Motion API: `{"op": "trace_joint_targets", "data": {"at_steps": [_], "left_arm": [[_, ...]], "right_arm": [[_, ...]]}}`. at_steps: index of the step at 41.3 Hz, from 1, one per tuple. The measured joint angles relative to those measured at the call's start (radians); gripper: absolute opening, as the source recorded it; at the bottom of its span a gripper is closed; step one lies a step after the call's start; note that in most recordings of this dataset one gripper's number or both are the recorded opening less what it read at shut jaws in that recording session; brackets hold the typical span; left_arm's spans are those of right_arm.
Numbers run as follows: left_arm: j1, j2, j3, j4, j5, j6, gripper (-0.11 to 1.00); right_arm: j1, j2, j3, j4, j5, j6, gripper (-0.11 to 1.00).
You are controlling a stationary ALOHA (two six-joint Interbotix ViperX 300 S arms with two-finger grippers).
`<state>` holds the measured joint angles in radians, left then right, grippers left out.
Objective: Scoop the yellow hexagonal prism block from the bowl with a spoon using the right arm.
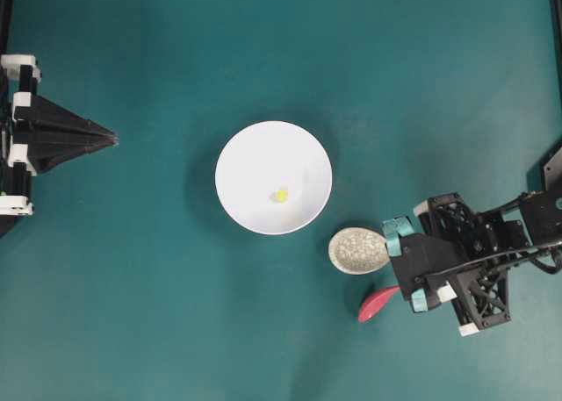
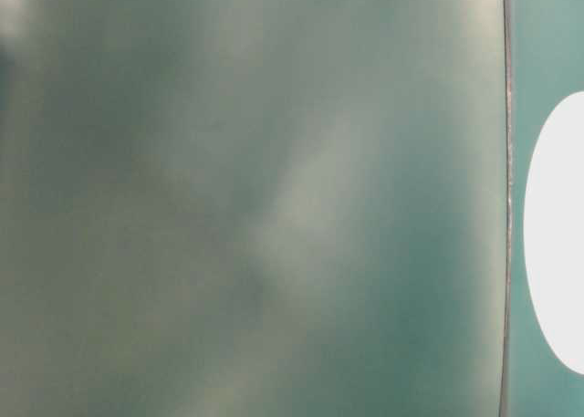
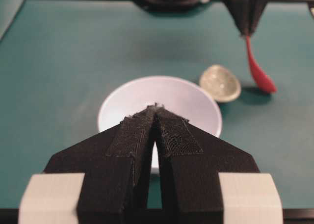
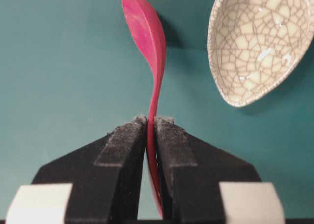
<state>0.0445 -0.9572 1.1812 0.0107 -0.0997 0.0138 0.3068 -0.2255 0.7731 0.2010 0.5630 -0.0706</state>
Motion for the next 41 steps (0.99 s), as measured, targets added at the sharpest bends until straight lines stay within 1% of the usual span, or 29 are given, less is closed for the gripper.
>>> {"op": "trace_joint_targets", "data": {"at_steps": [9, 25, 32, 41], "left_arm": [[0.002, -0.002, 0.0, 0.0, 0.0, 0.0, 0.0], [0.002, 0.0, -0.002, 0.0, 0.0, -0.002, 0.0], [0.002, 0.0, 0.0, 0.0, 0.0, 0.0, 0.0], [0.0, -0.002, 0.0, 0.0, 0.0, -0.002, 0.0]], "right_arm": [[-0.009, -0.005, -0.029, -0.008, 0.002, 0.0, 0.12], [-0.08, -0.034, -0.035, -0.008, 0.0, -0.002, 0.12], [-0.112, -0.066, -0.018, -0.008, 0.0, 0.0, 0.12], [-0.153, -0.126, 0.026, -0.008, 0.0, 0.0, 0.12]]}}
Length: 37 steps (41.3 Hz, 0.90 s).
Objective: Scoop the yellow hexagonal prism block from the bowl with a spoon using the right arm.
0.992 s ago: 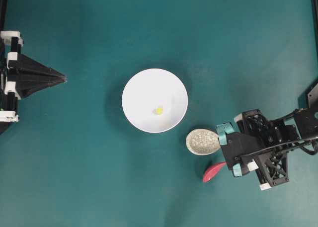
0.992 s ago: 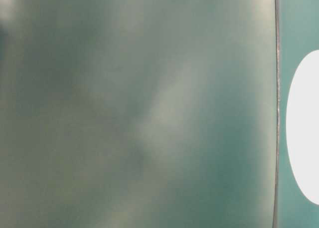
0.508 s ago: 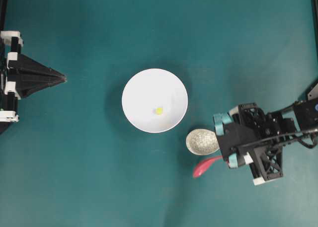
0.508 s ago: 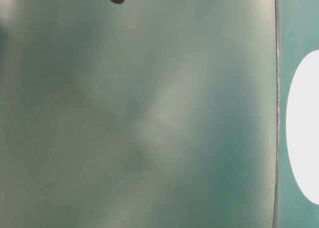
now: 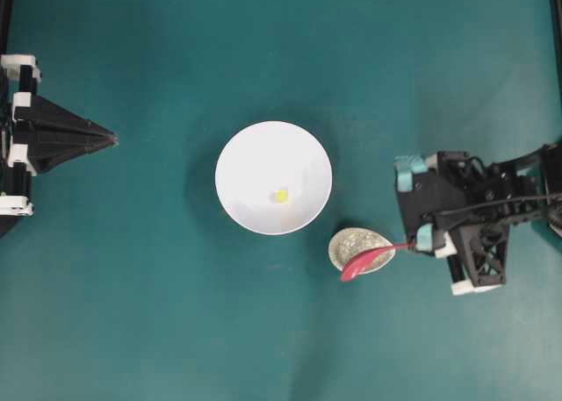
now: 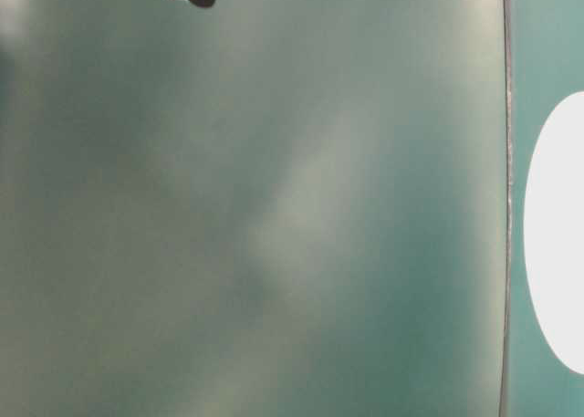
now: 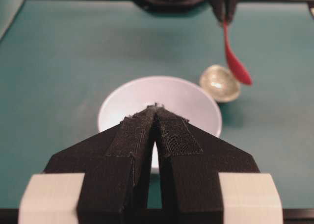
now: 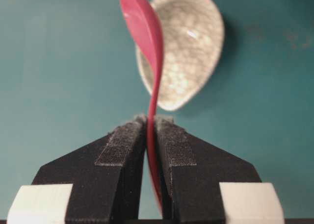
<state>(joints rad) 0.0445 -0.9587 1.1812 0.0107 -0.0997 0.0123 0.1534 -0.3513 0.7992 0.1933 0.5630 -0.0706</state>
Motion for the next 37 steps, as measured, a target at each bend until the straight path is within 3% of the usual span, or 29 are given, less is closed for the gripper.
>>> {"op": "trace_joint_targets", "data": {"at_steps": [14, 37], "left_arm": [[0.002, 0.002, 0.0, 0.0, 0.0, 0.002, 0.0], [0.0, 0.0, 0.0, 0.0, 0.0, 0.0, 0.0]], "right_arm": [[-0.025, -0.029, 0.034, 0.0, -0.002, 0.0, 0.12], [-0.034, 0.032, 0.064, 0.0, -0.074, 0.002, 0.12]]}}
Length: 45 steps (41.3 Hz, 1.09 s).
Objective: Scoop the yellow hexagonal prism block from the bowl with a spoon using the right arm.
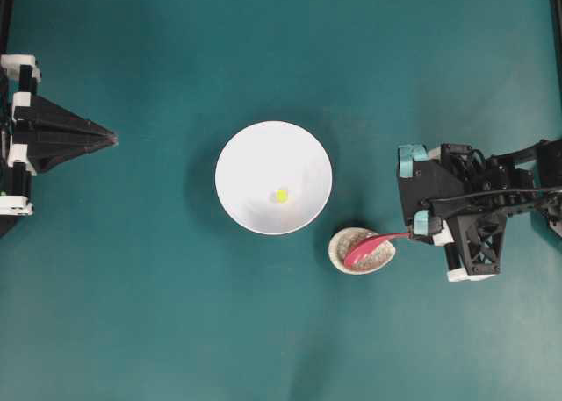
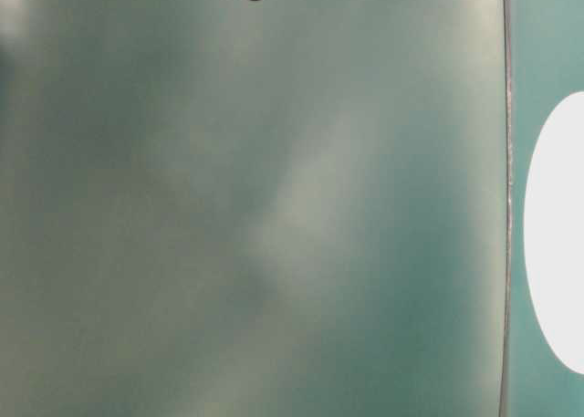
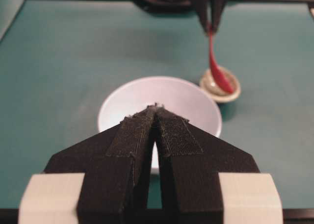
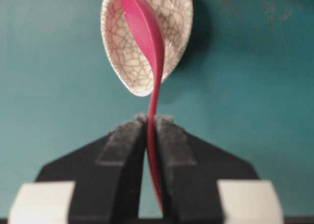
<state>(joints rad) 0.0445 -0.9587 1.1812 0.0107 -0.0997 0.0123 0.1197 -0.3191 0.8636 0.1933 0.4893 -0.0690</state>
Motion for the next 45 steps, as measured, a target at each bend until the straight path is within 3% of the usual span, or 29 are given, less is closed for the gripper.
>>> {"op": "trace_joint_targets", "data": {"at_steps": [11, 13, 18, 23, 45], "left_arm": [[0.002, 0.0, -0.002, 0.0, 0.0, 0.0, 0.0], [0.002, 0.0, -0.002, 0.0, 0.0, 0.0, 0.0], [0.0, 0.0, 0.0, 0.0, 0.0, 0.0, 0.0], [0.002, 0.0, 0.0, 0.0, 0.0, 0.0, 0.0], [0.0, 0.0, 0.0, 0.0, 0.0, -0.002, 0.0]], "right_arm": [[0.0, 0.0, 0.0, 0.0, -0.025, 0.021, 0.13], [0.0, 0.0, 0.0, 0.0, -0.026, 0.021, 0.17], [0.0, 0.0, 0.0, 0.0, -0.026, 0.023, 0.42], [0.0, 0.0, 0.0, 0.0, -0.026, 0.023, 0.54], [0.0, 0.0, 0.0, 0.0, -0.087, 0.025, 0.54]]}}
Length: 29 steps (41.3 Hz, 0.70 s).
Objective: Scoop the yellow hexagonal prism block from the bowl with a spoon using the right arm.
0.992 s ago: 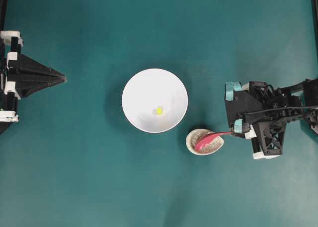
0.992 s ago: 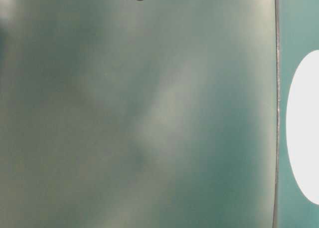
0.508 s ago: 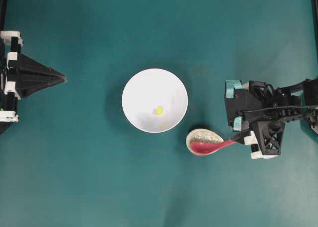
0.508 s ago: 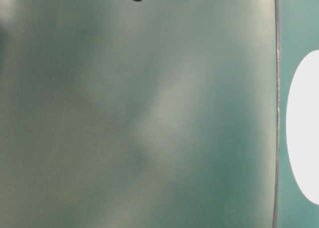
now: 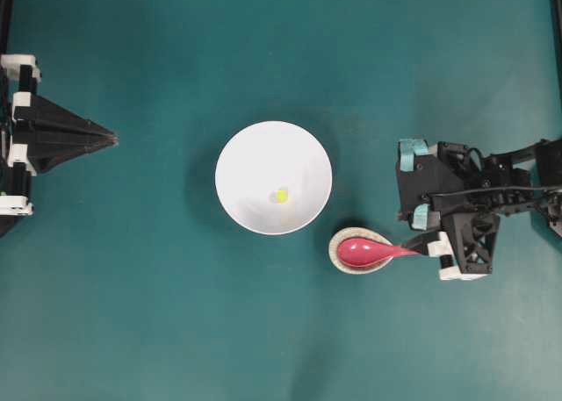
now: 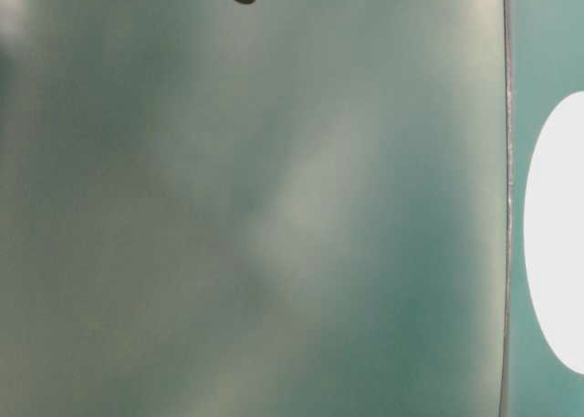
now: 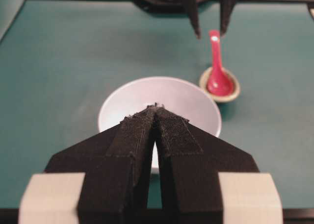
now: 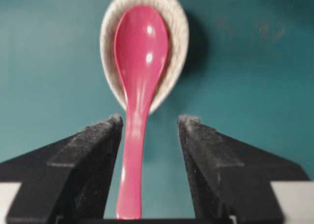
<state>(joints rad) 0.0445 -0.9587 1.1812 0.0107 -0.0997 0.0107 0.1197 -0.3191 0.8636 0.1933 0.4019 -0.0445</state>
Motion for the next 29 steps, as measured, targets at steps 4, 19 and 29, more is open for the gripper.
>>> {"op": "trace_joint_targets", "data": {"at_steps": [4, 19, 29], "left_arm": [[0.002, 0.0, 0.0, 0.0, 0.0, 0.002, 0.0], [0.002, 0.0, 0.0, 0.0, 0.0, 0.002, 0.0], [0.002, 0.002, 0.0, 0.0, 0.0, 0.002, 0.0]], "right_arm": [[-0.002, -0.002, 0.002, 0.0, -0.055, 0.02, 0.54], [0.018, -0.003, 0.115, 0.005, -0.422, 0.043, 0.54], [0.058, -0.003, 0.209, 0.029, -0.663, 0.044, 0.54]]}}
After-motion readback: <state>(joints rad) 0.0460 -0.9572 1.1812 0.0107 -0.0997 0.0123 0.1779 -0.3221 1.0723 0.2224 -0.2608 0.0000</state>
